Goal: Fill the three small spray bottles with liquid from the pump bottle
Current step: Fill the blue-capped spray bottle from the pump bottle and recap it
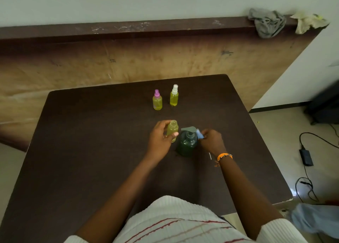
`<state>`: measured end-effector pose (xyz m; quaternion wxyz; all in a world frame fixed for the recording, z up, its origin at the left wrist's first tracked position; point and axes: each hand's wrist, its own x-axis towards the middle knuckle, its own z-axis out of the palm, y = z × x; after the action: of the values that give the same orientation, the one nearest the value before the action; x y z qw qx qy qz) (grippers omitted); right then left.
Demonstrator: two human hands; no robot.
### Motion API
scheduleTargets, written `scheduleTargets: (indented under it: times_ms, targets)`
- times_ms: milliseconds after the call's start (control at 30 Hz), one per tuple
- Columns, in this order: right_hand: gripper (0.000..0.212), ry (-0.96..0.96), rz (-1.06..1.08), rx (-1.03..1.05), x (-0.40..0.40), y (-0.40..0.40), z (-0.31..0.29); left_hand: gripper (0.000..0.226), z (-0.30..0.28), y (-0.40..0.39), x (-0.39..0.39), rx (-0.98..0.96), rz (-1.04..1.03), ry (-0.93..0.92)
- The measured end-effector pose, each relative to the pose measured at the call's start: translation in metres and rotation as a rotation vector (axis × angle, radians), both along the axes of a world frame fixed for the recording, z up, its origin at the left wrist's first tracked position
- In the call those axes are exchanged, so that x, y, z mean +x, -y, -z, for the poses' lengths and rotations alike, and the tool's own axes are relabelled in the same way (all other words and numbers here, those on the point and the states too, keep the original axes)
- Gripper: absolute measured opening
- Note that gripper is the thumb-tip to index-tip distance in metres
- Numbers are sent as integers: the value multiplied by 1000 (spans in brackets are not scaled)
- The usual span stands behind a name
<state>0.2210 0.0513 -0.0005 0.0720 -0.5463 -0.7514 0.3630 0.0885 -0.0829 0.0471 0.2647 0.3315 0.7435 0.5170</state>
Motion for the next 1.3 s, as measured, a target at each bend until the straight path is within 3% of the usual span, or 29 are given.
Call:
scheduleTargets:
  times_ms: [133,367,533,733,1100,1300]
  targets:
    - [18,-209,-6,100,-9,-8,-44,32,-1,0,0,0,-7,-10]
    - [29,-659,-95,162,-18,2,-114,32,-4,2,1,42,-40,22]
    - [31,-824,-164,77,-24,18,-137,30,-6,3,1,52,-49,43]
    - [33,-822,-261,61,-32,28,-139,31,-8,4,2,91,-44,31]
    - [39,-586,-420,-9,-38,33,-110,28,-15,5,4,171,-37,44]
    - [29,-553,-405,-80,-36,33,-105,30,-13,7,5,190,-31,28]
